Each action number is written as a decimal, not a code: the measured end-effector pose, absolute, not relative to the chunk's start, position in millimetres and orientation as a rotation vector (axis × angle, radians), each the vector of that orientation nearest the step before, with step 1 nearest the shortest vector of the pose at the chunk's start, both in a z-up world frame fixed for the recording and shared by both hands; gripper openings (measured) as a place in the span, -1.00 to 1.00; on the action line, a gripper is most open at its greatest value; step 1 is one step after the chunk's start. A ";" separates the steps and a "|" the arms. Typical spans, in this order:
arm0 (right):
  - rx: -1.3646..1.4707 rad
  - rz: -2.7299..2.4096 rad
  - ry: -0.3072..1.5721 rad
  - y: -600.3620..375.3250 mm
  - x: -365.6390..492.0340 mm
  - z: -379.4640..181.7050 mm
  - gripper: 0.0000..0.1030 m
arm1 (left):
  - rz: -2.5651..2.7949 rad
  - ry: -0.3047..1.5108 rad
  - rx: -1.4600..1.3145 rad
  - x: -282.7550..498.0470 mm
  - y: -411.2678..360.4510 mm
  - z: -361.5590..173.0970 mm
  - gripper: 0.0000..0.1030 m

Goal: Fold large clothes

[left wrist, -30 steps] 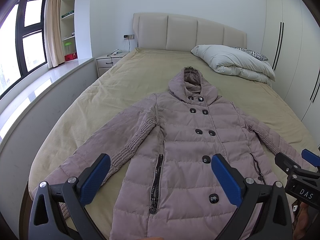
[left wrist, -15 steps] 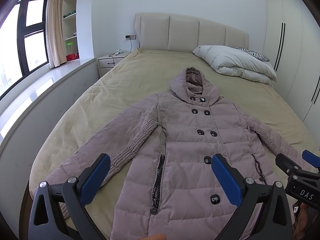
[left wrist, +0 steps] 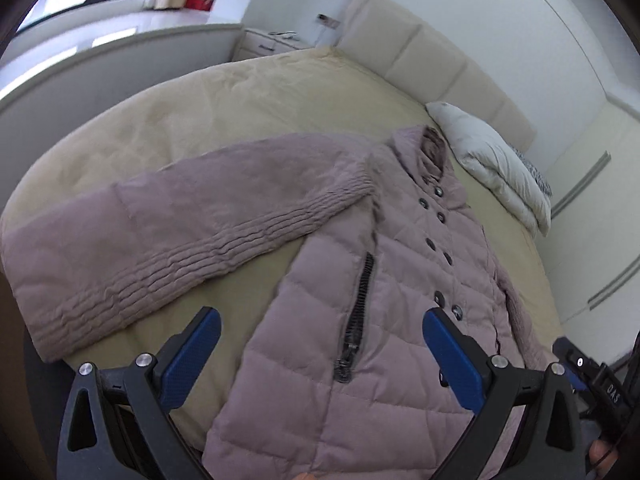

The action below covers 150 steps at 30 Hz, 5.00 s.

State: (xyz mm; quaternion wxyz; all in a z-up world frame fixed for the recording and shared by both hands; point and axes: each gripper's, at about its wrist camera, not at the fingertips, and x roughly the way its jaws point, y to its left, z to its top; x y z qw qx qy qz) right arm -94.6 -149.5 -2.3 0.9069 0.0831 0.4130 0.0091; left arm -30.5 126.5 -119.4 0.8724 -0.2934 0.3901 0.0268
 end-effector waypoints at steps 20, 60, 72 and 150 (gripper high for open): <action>0.242 0.117 0.915 -134.7 -81.4 -29.5 1.00 | 0.364 0.560 -1.438 -107.4 238.3 -217.0 0.63; 0.661 0.265 0.884 -238.8 -30.4 -60.5 0.82 | -0.014 0.570 0.162 90.4 42.5 -110.1 -0.77; 0.949 0.688 1.086 -139.4 84.8 -85.5 0.82 | -0.081 0.544 0.349 43.4 2.0 -134.0 -0.77; 0.588 0.172 0.759 -351.4 203.7 -79.9 0.38 | 0.065 0.884 -0.008 339.4 68.3 -178.4 -0.51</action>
